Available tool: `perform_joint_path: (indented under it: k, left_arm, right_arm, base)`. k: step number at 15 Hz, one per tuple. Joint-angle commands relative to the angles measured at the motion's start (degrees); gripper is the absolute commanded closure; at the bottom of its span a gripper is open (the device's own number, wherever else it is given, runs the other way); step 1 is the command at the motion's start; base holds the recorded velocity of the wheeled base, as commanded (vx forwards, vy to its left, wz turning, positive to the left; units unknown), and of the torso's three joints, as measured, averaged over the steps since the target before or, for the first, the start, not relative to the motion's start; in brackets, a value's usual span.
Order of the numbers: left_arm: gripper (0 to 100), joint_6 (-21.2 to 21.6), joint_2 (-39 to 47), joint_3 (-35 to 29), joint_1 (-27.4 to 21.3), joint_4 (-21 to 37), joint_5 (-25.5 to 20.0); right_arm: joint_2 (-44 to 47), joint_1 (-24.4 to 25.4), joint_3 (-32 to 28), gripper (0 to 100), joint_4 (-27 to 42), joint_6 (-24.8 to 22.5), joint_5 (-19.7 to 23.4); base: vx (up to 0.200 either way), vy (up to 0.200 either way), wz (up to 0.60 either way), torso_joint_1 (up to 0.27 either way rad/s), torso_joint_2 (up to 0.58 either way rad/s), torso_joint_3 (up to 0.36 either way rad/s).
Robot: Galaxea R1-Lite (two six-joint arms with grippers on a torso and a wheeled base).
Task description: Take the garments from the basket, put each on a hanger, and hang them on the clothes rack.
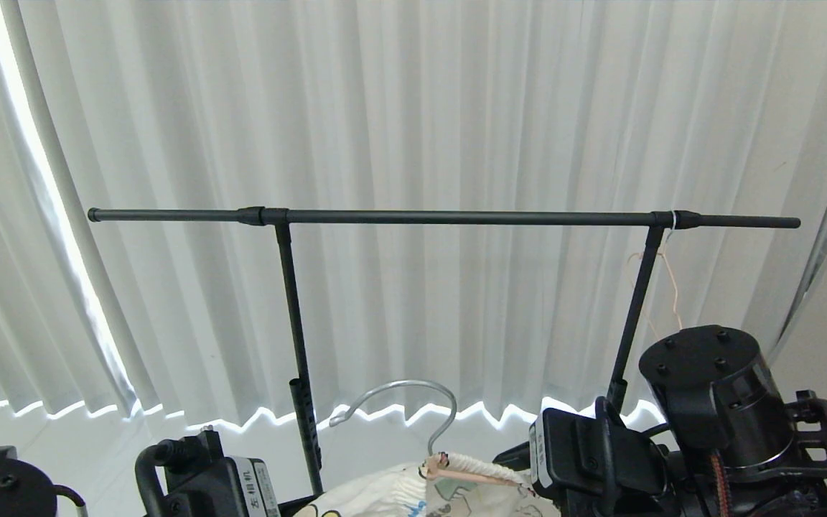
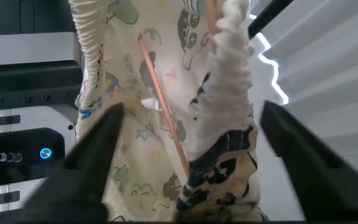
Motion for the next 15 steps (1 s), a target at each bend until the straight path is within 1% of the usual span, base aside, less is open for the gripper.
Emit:
perform_joint_path:
  k: [1,8,9,11,12,15]
  left_arm:
    - [100,-0.01,-0.04,0.02,-0.02,-0.10,0.04]
    - [100,-0.01,-0.04,0.19,-0.81,-0.27,0.04]
    - [0,-0.01,-0.04,0.19,-0.81,-0.27,0.04]
    - [0,-0.01,-0.04,0.28,-0.81,-0.36,0.04]
    - [0,-0.01,-0.13,0.37,-0.73,-0.36,0.12]
    - [0,-0.10,-0.13,0.37,-0.37,-0.27,0.39]
  right_arm:
    - [0.30,-0.02,-0.01,100,-0.01,-0.01,0.01]
    - [0.21,-0.63,-0.01,100,-0.27,-0.01,-0.96]
    - [0.12,-0.63,-0.01,100,-0.54,-0.01,-0.96]
    - [0.03,-0.63,0.08,100,-1.68,-0.19,-1.39]
    - [-0.23,-0.81,0.17,100,-2.03,-0.19,-2.45]
    - [-1.29,-2.74,0.35,100,-2.03,-0.45,-2.89]
  base:
    - [0.000,0.000,0.00,0.000,0.00,0.000]
    - [0.000,0.000,0.00,0.000,0.00,0.000]
    - [0.000,0.000,0.00,0.000,0.00,0.000]
    - [0.000,0.000,0.00,0.000,0.00,0.000]
    - [0.000,0.000,0.00,0.000,0.00,0.000]
    - [0.000,0.000,0.00,0.000,0.00,0.000]
